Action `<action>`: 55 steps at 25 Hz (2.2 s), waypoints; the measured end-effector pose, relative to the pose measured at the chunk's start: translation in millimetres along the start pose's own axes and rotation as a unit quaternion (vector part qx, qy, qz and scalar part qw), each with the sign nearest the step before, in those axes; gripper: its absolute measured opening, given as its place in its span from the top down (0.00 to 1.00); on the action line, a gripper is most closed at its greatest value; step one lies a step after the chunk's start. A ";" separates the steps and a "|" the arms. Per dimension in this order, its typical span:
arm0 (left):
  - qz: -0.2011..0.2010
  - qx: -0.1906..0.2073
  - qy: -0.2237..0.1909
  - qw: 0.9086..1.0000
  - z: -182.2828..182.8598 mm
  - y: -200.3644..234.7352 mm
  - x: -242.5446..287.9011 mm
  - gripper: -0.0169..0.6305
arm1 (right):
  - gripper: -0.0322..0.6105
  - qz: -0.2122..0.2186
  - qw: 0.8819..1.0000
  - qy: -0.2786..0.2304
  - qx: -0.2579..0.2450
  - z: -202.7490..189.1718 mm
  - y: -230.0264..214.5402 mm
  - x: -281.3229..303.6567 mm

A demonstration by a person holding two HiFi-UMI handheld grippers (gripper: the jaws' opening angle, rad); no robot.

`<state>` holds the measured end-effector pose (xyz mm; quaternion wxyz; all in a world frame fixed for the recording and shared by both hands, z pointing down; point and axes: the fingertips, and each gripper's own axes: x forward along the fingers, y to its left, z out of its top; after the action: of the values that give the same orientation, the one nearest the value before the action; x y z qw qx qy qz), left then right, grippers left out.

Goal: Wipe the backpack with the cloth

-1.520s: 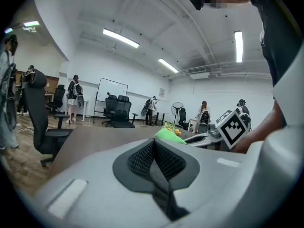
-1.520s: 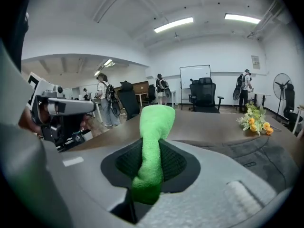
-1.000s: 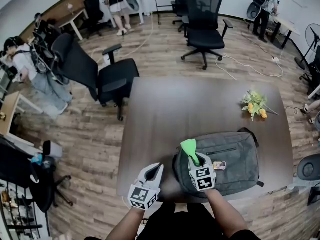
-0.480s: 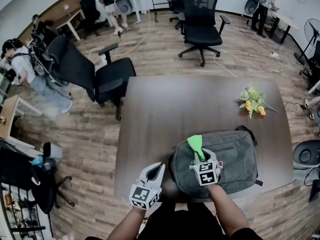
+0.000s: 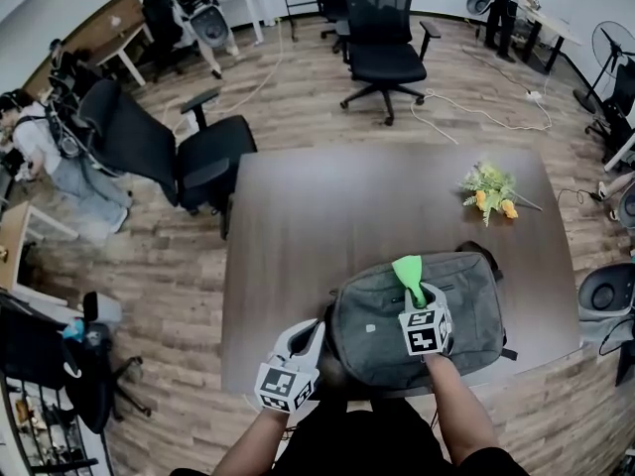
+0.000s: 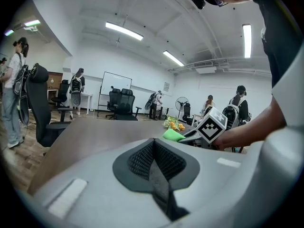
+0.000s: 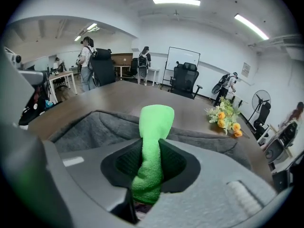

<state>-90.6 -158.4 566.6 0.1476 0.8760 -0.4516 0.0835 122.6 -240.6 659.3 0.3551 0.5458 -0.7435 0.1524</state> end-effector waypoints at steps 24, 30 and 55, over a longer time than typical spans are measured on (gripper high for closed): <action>-0.028 0.008 0.011 1.000 -3.1 -20.7 19.3 0.94 | 0.81 -0.165 0.983 0.074 -0.034 -29.1 -150.2 -38.8; -0.024 0.006 0.018 1.000 -16.0 -19.4 14.7 0.94 | 0.81 -0.163 0.985 0.051 -0.035 -18.5 -141.6 -55.5; 0.000 -0.007 0.032 0.999 -34.4 1.9 2.1 0.94 | 0.80 0.113 0.989 0.016 0.095 -21.1 97.6 -43.0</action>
<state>-91.4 -149.6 600.0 0.1687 0.8719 -0.4468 0.1085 47.0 -162.5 659.9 0.2939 0.4869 -0.7769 0.2702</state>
